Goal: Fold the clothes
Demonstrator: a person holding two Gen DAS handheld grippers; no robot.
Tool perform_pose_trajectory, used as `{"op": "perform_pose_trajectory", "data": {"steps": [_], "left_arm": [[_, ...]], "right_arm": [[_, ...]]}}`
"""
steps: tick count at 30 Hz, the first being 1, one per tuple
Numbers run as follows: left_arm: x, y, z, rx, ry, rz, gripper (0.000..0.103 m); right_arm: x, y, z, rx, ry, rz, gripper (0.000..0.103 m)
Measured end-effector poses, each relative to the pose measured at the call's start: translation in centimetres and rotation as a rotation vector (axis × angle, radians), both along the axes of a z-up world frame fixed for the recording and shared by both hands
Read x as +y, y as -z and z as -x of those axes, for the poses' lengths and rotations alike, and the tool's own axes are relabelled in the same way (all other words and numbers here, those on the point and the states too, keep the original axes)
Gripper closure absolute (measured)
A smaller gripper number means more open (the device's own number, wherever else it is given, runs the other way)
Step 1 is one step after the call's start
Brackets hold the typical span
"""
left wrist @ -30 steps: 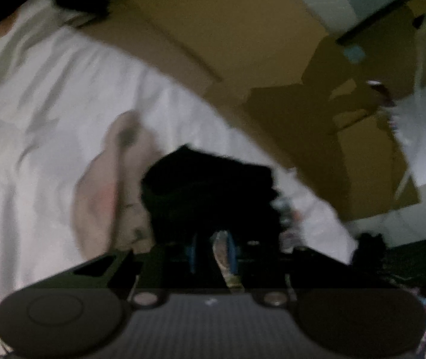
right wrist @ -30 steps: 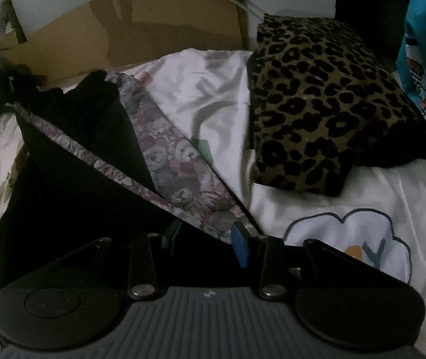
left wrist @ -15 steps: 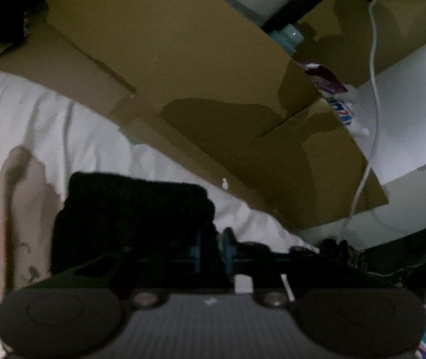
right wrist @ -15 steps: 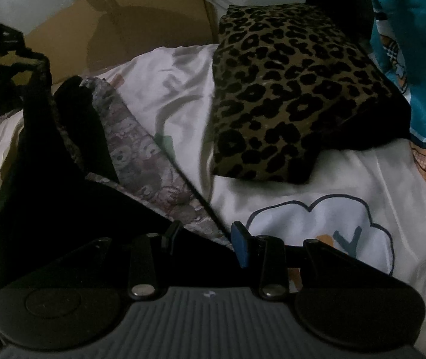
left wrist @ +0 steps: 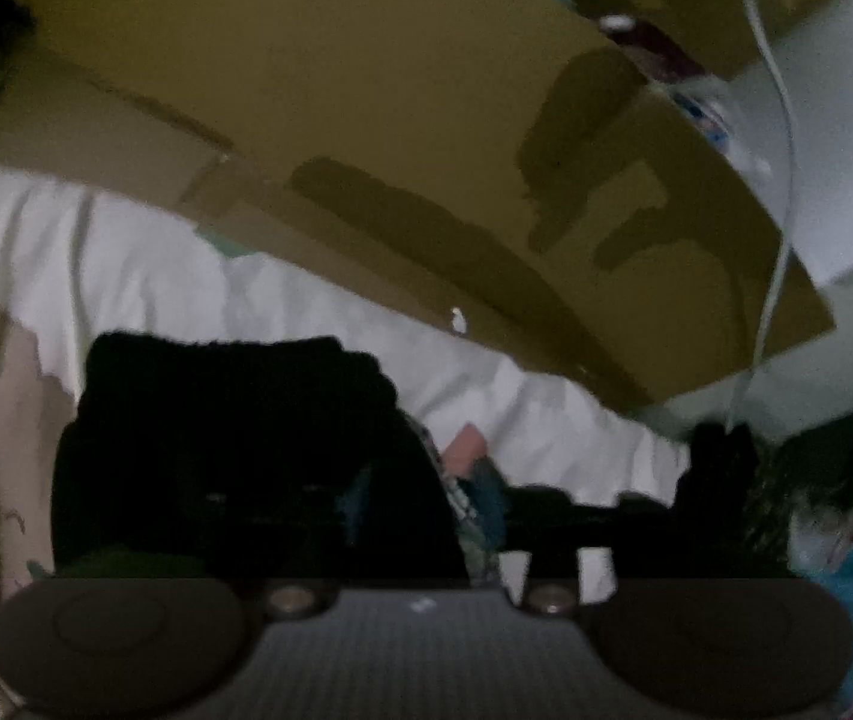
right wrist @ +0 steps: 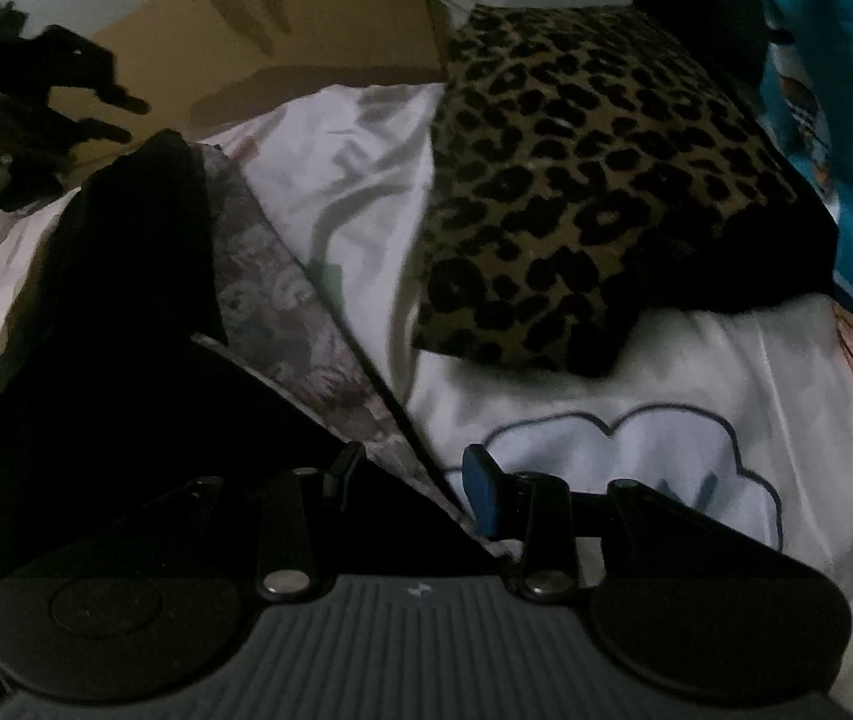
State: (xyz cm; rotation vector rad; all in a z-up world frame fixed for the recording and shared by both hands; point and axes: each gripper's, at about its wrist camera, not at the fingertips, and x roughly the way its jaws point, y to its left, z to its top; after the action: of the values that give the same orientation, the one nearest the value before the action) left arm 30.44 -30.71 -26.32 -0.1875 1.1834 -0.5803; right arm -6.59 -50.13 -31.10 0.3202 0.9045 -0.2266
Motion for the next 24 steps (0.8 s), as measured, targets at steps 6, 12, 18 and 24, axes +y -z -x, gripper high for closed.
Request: {"op": "perform_pose_trajectory", "data": {"steps": [6, 12, 18, 24], "left_arm": [[-4.3, -1.6, 2.6, -0.196, 0.313, -0.213, 0.053], [-7.7, -1.3, 4.6, -0.346, 0.557, -0.403, 0.051], [-9.1, 0.6, 3.3, -0.252, 0.526, -0.492, 0.043], [-8.8, 1.6, 0.7, -0.025, 0.281, -0.432, 0.050]], "right_arm": [[0.7, -0.3, -1.9, -0.022, -0.044, -0.004, 0.061], [1.3, 0.0, -3.7, -0.019, -0.070, -0.013, 0.061], [2.4, 0.5, -5.3, -0.010, -0.101, -0.017, 0.061], [3.3, 0.6, -6.6, -0.012, -0.139, 0.002, 0.061]]}}
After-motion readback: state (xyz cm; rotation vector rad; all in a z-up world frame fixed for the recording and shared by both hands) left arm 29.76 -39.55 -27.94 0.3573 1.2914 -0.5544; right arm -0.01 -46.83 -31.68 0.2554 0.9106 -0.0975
